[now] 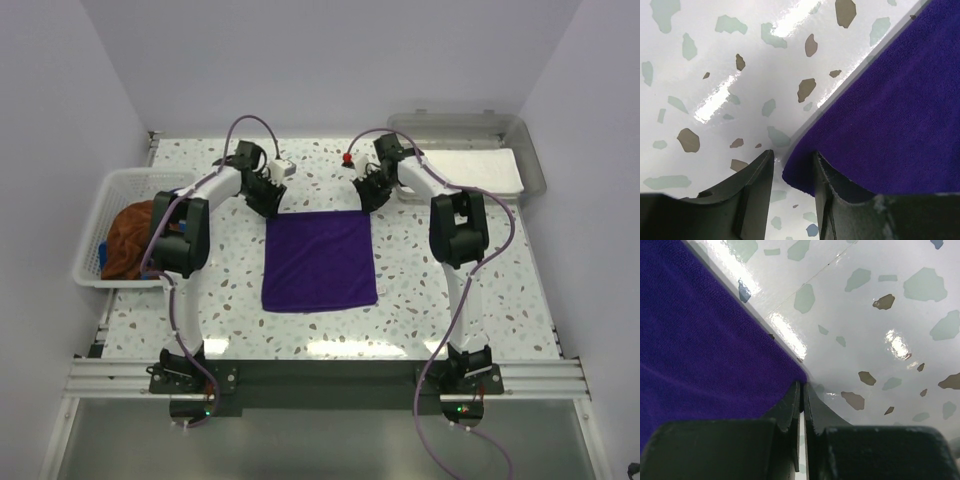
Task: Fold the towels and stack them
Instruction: Fold the towel
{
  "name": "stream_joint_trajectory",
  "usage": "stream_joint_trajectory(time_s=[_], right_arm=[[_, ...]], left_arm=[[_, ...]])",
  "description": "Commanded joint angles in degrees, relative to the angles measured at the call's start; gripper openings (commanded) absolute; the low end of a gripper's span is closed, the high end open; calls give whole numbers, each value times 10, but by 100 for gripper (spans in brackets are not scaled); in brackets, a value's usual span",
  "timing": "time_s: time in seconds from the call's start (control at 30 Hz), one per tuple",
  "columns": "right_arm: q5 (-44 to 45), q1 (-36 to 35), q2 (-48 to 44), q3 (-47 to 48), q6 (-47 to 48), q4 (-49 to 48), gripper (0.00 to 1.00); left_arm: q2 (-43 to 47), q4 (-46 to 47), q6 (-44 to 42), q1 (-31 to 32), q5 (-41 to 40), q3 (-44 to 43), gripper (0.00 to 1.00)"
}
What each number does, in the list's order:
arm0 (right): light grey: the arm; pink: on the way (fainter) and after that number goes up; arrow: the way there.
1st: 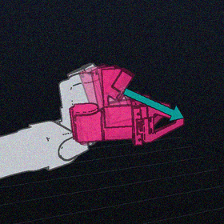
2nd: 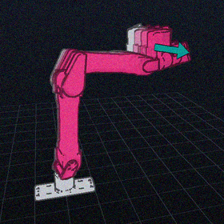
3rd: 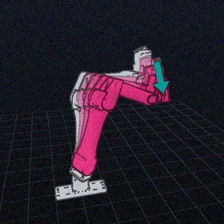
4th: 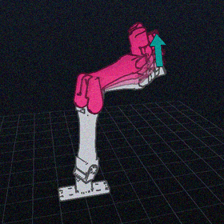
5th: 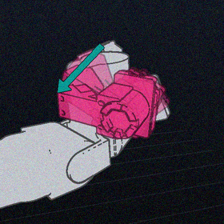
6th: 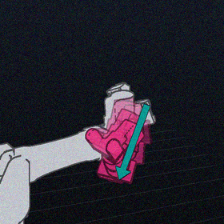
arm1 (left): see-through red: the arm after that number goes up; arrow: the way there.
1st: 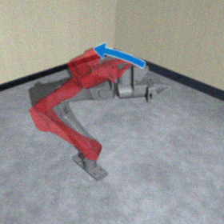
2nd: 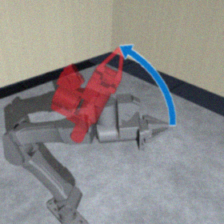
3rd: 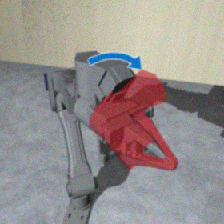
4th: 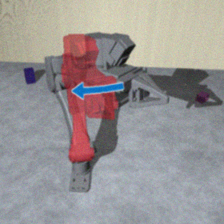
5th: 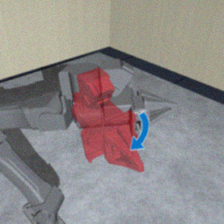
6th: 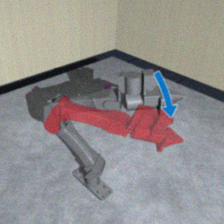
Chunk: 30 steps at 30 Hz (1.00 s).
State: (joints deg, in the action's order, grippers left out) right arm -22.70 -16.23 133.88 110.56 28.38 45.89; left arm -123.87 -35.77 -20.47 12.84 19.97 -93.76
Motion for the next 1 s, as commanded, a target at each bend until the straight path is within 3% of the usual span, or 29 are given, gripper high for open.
stream_joint_trajectory(time_s=[0.0, 0.4, 0.5, 0.57, 0.97], right_arm=[[0, -1, 16, 1, 10, 18, 0], [11, -2, 12, -3, 16, 21, 0], [11, -1, 12, 5, 12, 19, 0], [13, -1, 10, 18, 11, 18, 0], [70, -2, -65, 30, -39, -96, 0]], left_arm=[[-14, -24, -13, -8, -5, -13, 41], [-49, -52, -20, -11, -39, -8, 26], [-48, -55, -27, -11, -38, -5, 14], [-46, -50, -30, -12, -44, -5, 1], [13, 25, -27, -14, -43, -57, 0]])
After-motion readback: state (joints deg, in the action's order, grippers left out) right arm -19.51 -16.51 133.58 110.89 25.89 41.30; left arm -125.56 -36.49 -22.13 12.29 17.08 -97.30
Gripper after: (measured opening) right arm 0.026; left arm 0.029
